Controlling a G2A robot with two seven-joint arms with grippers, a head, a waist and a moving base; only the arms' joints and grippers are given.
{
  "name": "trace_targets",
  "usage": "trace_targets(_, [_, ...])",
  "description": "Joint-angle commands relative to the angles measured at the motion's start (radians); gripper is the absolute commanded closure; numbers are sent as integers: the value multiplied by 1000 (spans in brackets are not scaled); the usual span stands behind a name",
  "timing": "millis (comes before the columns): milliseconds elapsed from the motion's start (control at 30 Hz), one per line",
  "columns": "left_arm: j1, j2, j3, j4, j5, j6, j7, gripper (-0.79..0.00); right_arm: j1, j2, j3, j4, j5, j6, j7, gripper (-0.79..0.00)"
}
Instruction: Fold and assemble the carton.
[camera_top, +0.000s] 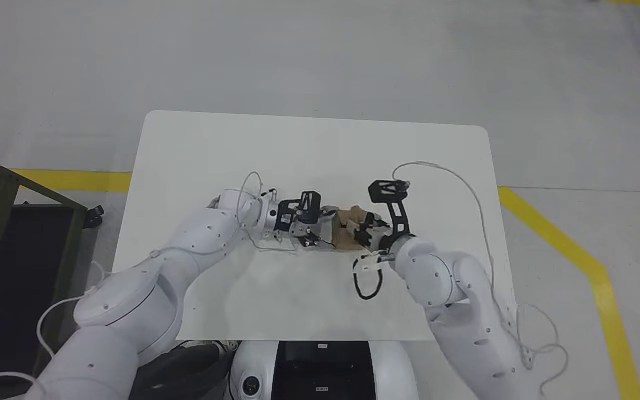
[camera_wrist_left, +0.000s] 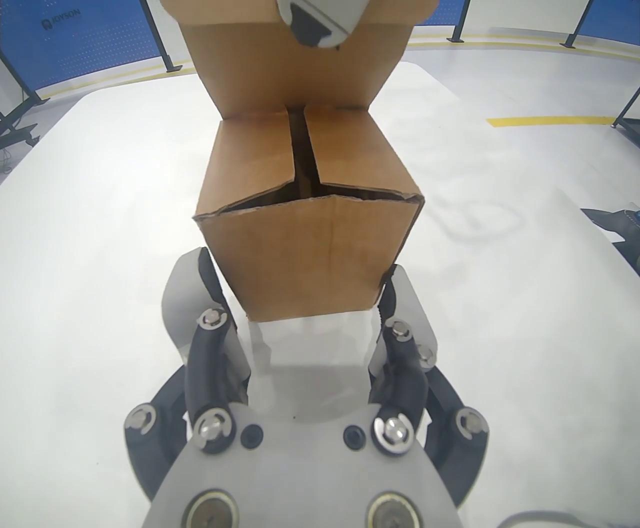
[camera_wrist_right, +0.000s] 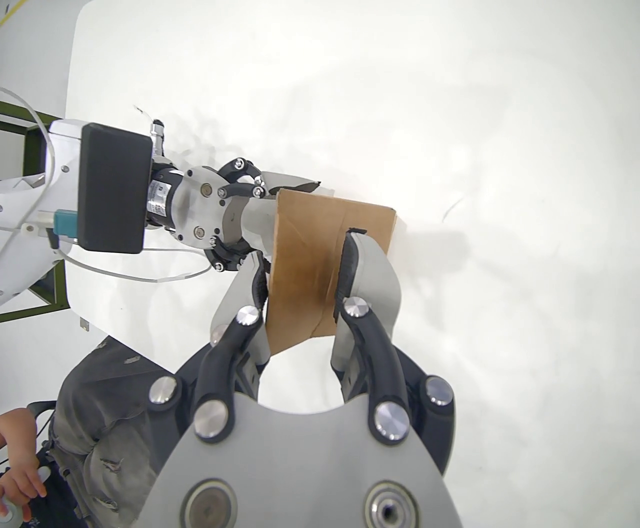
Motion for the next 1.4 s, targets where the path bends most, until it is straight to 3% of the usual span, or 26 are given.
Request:
trace_targets(0, [-1, 1, -1, -1, 2, 1, 1, -653, 9, -2, -14, 11, -10, 5, 1, -280])
trace_targets(900, [5, 9, -11, -15, 13, 1, 7, -600, 75, -22, -158, 82, -232, 79, 29, -274])
trace_targets(1367, [9, 17, -14, -24, 14, 6, 13, -594, 70, -30, -189, 38, -364, 97, 83, -274])
